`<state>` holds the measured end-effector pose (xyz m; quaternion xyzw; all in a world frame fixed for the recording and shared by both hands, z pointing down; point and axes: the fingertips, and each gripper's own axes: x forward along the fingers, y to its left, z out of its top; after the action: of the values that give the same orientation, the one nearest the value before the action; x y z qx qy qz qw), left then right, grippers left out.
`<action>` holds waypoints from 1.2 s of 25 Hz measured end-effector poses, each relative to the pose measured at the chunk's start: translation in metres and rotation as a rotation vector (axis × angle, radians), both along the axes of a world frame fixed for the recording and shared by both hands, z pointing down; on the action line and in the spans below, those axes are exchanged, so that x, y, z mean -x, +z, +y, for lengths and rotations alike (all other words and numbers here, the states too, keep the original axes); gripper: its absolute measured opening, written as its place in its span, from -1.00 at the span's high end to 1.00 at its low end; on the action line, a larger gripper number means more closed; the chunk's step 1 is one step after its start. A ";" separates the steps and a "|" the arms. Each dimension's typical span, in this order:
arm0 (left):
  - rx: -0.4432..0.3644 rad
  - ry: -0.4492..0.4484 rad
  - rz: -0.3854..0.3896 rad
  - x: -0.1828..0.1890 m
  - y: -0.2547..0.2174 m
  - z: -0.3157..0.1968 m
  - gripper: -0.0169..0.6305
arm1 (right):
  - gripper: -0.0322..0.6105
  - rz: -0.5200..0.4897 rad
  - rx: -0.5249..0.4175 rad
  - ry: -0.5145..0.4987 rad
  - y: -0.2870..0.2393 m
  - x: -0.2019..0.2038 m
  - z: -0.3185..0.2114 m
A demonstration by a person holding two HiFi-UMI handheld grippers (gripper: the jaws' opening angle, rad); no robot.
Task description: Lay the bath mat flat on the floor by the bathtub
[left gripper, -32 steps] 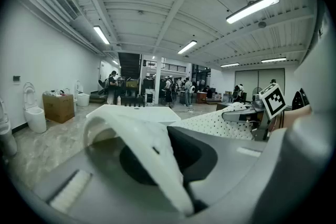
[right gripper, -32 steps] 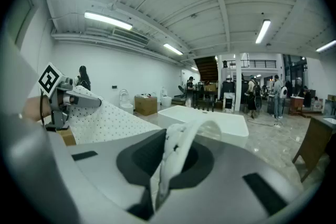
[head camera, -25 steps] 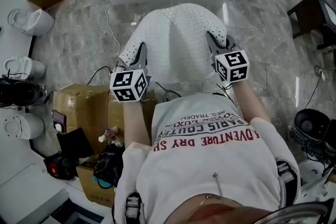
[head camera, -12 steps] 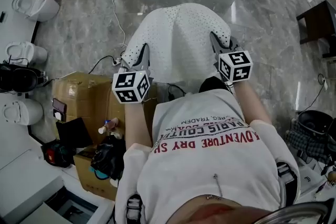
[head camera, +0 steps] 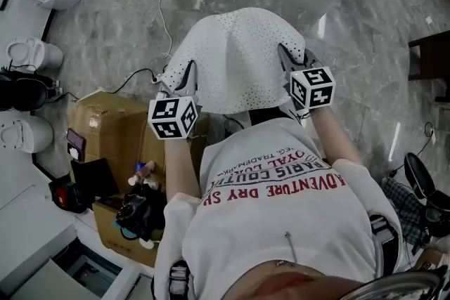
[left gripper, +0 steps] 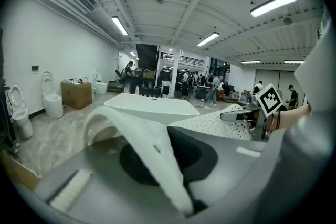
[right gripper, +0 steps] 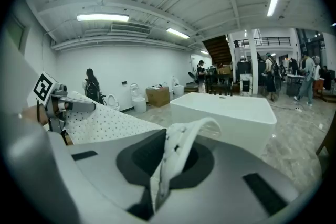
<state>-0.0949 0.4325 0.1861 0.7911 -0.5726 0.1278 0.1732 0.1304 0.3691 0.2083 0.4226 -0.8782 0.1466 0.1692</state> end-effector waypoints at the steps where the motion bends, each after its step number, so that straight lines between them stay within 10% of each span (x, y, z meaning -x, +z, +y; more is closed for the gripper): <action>1: 0.009 -0.007 -0.002 0.004 0.004 -0.014 0.89 | 0.84 -0.002 0.010 -0.007 0.003 0.004 -0.016; 15: 0.094 -0.020 0.023 0.030 0.026 -0.252 0.89 | 0.85 0.019 0.091 -0.005 0.022 0.021 -0.253; 30: 0.270 0.278 0.023 0.074 0.090 -0.473 0.89 | 0.84 0.007 0.266 0.314 0.076 0.045 -0.416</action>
<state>-0.1689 -0.0400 0.2766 0.8335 -0.4336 0.2169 0.2649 0.0850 -0.0472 0.2841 0.5287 -0.7739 0.2844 0.2017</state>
